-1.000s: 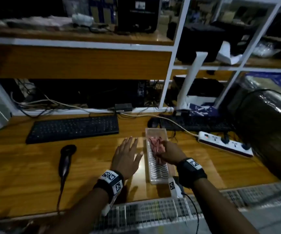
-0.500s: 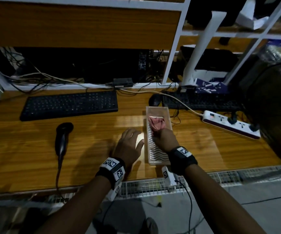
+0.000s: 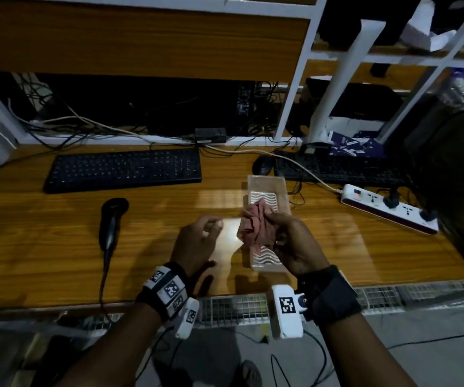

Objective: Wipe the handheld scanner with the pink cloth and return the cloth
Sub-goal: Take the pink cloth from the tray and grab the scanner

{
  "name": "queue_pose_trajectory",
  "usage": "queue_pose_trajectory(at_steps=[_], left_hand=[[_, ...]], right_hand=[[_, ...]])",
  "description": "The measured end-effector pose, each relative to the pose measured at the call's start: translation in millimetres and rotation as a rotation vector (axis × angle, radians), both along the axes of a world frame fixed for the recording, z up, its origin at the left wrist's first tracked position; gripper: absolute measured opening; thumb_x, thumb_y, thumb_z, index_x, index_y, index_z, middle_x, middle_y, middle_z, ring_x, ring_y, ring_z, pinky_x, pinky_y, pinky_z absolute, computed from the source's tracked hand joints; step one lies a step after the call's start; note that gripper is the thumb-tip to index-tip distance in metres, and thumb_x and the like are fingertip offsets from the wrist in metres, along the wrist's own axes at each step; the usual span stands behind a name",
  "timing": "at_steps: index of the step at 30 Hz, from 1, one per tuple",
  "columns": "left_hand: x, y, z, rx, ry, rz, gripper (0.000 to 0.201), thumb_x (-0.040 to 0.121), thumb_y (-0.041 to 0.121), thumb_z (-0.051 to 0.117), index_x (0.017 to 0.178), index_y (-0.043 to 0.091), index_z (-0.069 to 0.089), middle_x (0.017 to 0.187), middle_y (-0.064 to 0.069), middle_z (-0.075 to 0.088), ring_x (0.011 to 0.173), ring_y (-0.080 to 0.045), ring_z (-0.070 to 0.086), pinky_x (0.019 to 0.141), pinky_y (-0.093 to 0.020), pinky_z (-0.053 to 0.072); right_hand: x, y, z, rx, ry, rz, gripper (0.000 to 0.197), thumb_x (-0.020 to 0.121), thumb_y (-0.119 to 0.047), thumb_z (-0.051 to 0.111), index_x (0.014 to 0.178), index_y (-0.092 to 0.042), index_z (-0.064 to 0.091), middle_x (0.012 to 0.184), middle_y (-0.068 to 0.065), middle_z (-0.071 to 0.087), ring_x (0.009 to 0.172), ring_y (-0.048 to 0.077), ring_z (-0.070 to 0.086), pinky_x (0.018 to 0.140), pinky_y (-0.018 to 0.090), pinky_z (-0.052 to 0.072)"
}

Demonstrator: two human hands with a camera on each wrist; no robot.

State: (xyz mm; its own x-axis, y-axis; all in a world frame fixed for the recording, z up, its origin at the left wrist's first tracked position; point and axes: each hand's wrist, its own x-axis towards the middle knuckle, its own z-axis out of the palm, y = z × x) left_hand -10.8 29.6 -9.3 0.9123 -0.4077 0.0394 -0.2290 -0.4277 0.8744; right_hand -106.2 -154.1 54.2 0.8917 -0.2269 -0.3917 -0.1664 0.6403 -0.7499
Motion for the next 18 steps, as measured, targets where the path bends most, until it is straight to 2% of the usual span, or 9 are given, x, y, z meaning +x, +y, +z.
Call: queue_pose_trajectory(at_steps=[2, 5, 7, 8, 10, 13, 14, 16, 18], left_hand=[[11.5, 34.0, -0.9, 0.017, -0.005, 0.121, 0.019, 0.094, 0.032, 0.058, 0.106, 0.021, 0.070, 0.100, 0.005, 0.071, 0.091, -0.012, 0.065, 0.070, -0.023, 0.048], [35.9, 85.6, 3.3, 0.064, -0.075, 0.250, 0.017, 0.094, 0.028, 0.059, 0.105, 0.019, 0.069, 0.100, 0.001, 0.069, 0.091, -0.017, 0.063, 0.069, -0.024, 0.044], [54.7, 114.4, 3.3, 0.089, -0.041, 0.319, 0.019, 0.094, 0.030, 0.057, 0.108, 0.020, 0.066, 0.102, -0.002, 0.068, 0.092, -0.021, 0.062, 0.073, -0.032, 0.050], [63.7, 126.7, 2.0, 0.120, -0.044, 0.365, 0.022, 0.094, 0.031, 0.057, 0.111, 0.020, 0.064, 0.105, -0.005, 0.068, 0.093, -0.025, 0.063, 0.076, -0.037, 0.054], [82.0, 146.0, -3.1, 0.267, -0.091, 0.453, 0.034, 0.091, 0.034, 0.059, 0.118, 0.015, 0.061, 0.116, -0.014, 0.066, 0.105, -0.034, 0.060, 0.085, -0.048, 0.054], [102.2, 158.0, -11.3, 0.500, -0.009, 0.510, 0.064, 0.084, 0.041, 0.067, 0.133, 0.006, 0.045, 0.136, -0.022, 0.047, 0.123, -0.043, 0.043, 0.095, -0.053, 0.045], [107.3, 158.9, -14.2, 0.537, 0.047, 0.497, 0.073, 0.081, 0.044, 0.070, 0.137, 0.006, 0.040, 0.140, -0.022, 0.042, 0.125, -0.044, 0.041, 0.096, -0.054, 0.045], [116.1, 157.6, -20.4, 0.571, 0.132, 0.467, 0.082, 0.079, 0.044, 0.073, 0.140, 0.006, 0.034, 0.142, -0.022, 0.040, 0.122, -0.045, 0.047, 0.092, -0.053, 0.048], [123.1, 156.7, -24.7, 0.576, 0.202, 0.461, 0.074, 0.081, 0.037, 0.073, 0.137, 0.004, 0.038, 0.133, -0.022, 0.053, 0.111, -0.044, 0.057, 0.085, -0.049, 0.052]], right_hand=[[3.6, 16.5, -1.0, 0.049, -0.026, 0.000, 0.038, 0.102, -0.013, 0.044, 0.129, 0.010, 0.059, 0.118, 0.026, 0.067, 0.102, 0.036, 0.068, 0.085, 0.036, 0.061], [18.3, 43.7, -10.0, -0.049, -0.024, -0.034, 0.038, 0.094, -0.005, 0.043, 0.120, 0.015, 0.061, 0.115, 0.036, 0.065, 0.108, 0.050, 0.065, 0.091, 0.046, 0.058], [33.8, 66.2, -10.7, -0.068, -0.068, -0.015, 0.029, 0.088, 0.003, 0.038, 0.104, 0.018, 0.058, 0.098, 0.040, 0.059, 0.092, 0.051, 0.062, 0.079, 0.043, 0.060], [42.1, 78.3, -10.8, -0.054, -0.119, 0.022, 0.027, 0.086, 0.005, 0.035, 0.102, 0.013, 0.056, 0.090, 0.035, 0.054, 0.083, 0.044, 0.058, 0.071, 0.039, 0.060], [57.3, 101.7, -7.0, -0.069, -0.175, 0.094, 0.026, 0.084, 0.004, 0.037, 0.102, 0.005, 0.056, 0.089, 0.026, 0.058, 0.080, 0.037, 0.058, 0.065, 0.036, 0.057], [76.4, 129.0, -14.5, -0.191, -0.178, 0.157, 0.033, 0.091, 0.000, 0.047, 0.118, 0.007, 0.065, 0.115, 0.023, 0.072, 0.096, 0.035, 0.071, 0.069, 0.035, 0.062], [82.6, 135.9, -19.2, -0.264, -0.163, 0.169, 0.029, 0.095, -0.002, 0.052, 0.120, 0.006, 0.066, 0.115, 0.021, 0.073, 0.094, 0.032, 0.072, 0.069, 0.035, 0.062], [93.2, 145.6, -27.8, -0.383, -0.129, 0.176, 0.023, 0.097, -0.008, 0.061, 0.112, 0.010, 0.065, 0.097, 0.016, 0.073, 0.077, 0.024, 0.069, 0.063, 0.033, 0.058], [102.6, 150.1, -33.7, -0.432, -0.084, 0.160, 0.023, 0.100, -0.010, 0.057, 0.106, 0.011, 0.063, 0.086, 0.007, 0.075, 0.070, 0.019, 0.067, 0.060, 0.028, 0.055]])
